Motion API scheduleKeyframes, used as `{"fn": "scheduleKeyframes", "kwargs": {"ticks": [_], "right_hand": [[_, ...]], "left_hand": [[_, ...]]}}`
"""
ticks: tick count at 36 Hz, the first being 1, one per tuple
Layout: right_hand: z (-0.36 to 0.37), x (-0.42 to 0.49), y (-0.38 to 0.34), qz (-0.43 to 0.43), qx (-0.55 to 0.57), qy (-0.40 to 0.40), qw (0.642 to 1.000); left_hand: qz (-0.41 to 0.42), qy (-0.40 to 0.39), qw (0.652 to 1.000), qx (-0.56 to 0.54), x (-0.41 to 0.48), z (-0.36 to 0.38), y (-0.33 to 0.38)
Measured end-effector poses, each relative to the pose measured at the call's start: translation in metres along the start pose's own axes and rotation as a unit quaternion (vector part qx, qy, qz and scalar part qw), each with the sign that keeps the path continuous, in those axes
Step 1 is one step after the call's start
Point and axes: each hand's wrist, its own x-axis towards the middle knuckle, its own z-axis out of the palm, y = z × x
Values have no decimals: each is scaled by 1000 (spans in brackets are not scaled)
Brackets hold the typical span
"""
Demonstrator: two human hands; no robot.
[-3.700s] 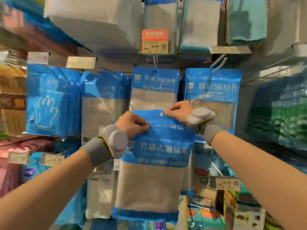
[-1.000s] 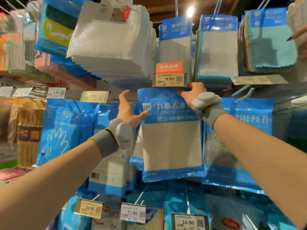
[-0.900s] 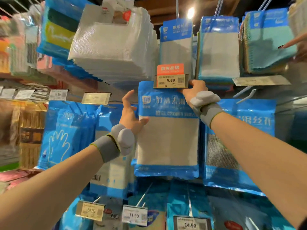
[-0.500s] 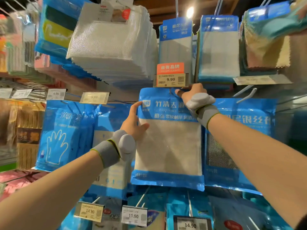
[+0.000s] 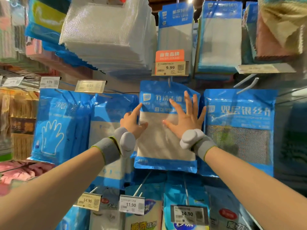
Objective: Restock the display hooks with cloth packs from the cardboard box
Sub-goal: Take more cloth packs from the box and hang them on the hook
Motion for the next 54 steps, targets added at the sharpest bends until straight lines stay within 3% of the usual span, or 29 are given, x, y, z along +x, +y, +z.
{"fn": "scheduleKeyframes", "kwargs": {"ticks": [8, 17, 21, 25, 26, 32, 34, 39, 46, 51, 54], "right_hand": [[8, 13, -1, 65, 10, -80, 995], [-7, -15, -12, 104, 70, -7, 992], [-20, -60, -12, 229, 150, -15, 962], [-26, -92, -6, 267, 283, 3, 921], [-30, -135, 9, 293, 277, -7, 915], [-33, -185, 22, 411, 357, 35, 838], [-29, -214, 34, 446, 342, 43, 826], [-31, -315, 78, 526, 288, 41, 800], [-44, -444, 131, 614, 173, -6, 770], [-53, -525, 167, 696, 125, -107, 699], [-64, -574, 189, 729, 101, -214, 642]], "left_hand": [[-39, -3, 999, -8, -6, 6, -8], [-62, -28, 990, -122, -37, 18, -4], [-86, -33, 979, -181, -70, 40, -2], [-90, -39, 969, -227, -100, 58, 5], [-110, -78, 959, -248, -135, 82, 6], [-145, -108, 938, -297, -178, 117, 3], [-154, -168, 927, -297, -204, 137, 4], [-224, -316, 867, -313, -291, 202, 14], [-278, -491, 790, -239, -388, 290, 10], [-297, -577, 732, -209, -443, 333, 16], [-327, -640, 664, -207, -474, 355, 20]]}}
